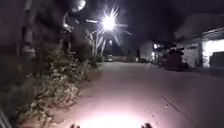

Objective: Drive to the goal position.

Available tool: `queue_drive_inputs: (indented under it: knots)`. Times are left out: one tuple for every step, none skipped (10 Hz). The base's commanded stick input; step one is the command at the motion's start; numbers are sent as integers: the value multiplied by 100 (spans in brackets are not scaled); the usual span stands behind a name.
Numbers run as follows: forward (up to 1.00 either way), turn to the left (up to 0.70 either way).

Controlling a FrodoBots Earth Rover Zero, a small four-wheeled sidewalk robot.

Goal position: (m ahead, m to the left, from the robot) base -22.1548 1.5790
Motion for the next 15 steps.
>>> queue_drive_inputs:
  knots:
    - [70, 0]
    - [70, 0]
    - [70, 0]
    - [70, 0]
    - [70, 0]
    - [70, 0]
    - [70, 0]
    - [70, 0]
    - [70, 0]
    - [70, 0]
    - [70, 0]
    - [70, 0]
    - [70, 0]
    - [70, 0]
    - [70, 0]
